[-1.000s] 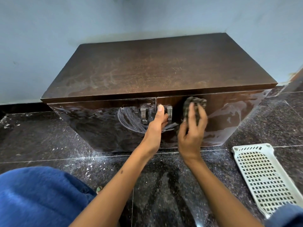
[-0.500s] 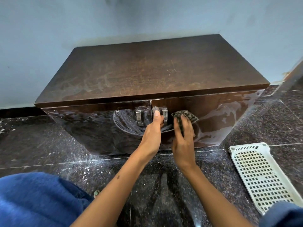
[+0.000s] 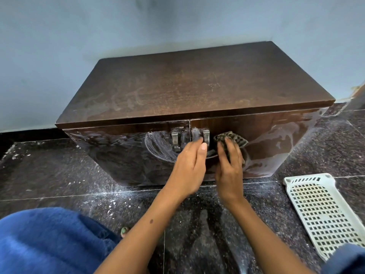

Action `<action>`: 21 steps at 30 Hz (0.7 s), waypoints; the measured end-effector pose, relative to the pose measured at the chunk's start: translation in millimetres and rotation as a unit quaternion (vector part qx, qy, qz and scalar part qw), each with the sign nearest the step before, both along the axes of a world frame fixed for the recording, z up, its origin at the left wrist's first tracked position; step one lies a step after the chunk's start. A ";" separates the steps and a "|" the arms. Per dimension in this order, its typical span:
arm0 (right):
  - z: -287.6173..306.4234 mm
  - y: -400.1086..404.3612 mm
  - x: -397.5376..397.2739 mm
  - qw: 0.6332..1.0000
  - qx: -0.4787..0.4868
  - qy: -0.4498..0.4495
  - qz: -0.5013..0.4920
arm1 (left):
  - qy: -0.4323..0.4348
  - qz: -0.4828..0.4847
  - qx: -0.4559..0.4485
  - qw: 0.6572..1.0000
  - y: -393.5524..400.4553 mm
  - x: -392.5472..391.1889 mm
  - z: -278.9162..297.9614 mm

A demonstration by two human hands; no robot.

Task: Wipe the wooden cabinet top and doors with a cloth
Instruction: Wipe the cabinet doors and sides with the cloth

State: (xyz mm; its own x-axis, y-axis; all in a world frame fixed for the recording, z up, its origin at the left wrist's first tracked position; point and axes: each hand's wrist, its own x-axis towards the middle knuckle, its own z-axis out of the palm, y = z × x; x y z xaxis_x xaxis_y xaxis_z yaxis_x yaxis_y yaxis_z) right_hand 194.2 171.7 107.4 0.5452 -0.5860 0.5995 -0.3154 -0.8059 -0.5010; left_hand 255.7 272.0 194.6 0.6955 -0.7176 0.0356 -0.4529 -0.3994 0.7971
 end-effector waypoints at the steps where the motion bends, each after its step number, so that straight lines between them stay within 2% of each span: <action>1: 4.4 1.9 4.4 1.000 0.004 -0.017 -0.003 | -0.092 -0.005 0.016 0.996 5.9 0.8 0.4; 4: 21.6 6.1 22.3 0.997 -0.024 -0.068 0.017 | -0.335 -0.017 0.054 0.941 20.1 6.3 -3.7; 6: 27.8 7.2 27.1 0.997 -0.038 -0.066 0.033 | -0.418 -0.013 0.111 0.902 27.4 10.8 -10.0; 9: 24.6 7.5 21.7 0.996 -0.072 -0.032 0.038 | -0.461 0.017 0.191 0.866 39.4 19.5 -22.4; 11: 22.8 4.5 19.7 0.996 -0.077 -0.037 0.024 | -0.476 0.043 0.210 0.853 46.4 28.4 -26.7; 15: 33.8 3.9 29.0 0.994 -0.047 -0.100 -0.007 | -0.494 0.097 0.203 0.840 49.1 48.5 -21.0; 19: 33.2 16.0 28.0 0.995 -0.088 -0.032 0.041 | -0.500 0.094 0.205 0.836 46.8 53.4 -23.6; 21: 33.9 17.5 24.8 0.995 -0.096 -0.007 0.032 | -0.501 0.097 0.195 0.838 47.4 54.0 -25.3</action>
State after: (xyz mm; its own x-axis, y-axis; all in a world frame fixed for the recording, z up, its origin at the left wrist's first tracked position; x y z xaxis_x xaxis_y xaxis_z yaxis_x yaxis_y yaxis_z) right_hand 219.0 189.2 141.3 0.5693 -0.4242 0.7042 -0.2539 -0.9054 -0.3402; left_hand 309.7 319.3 169.3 0.5619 -0.6875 0.4600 -0.7127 -0.6847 -0.1526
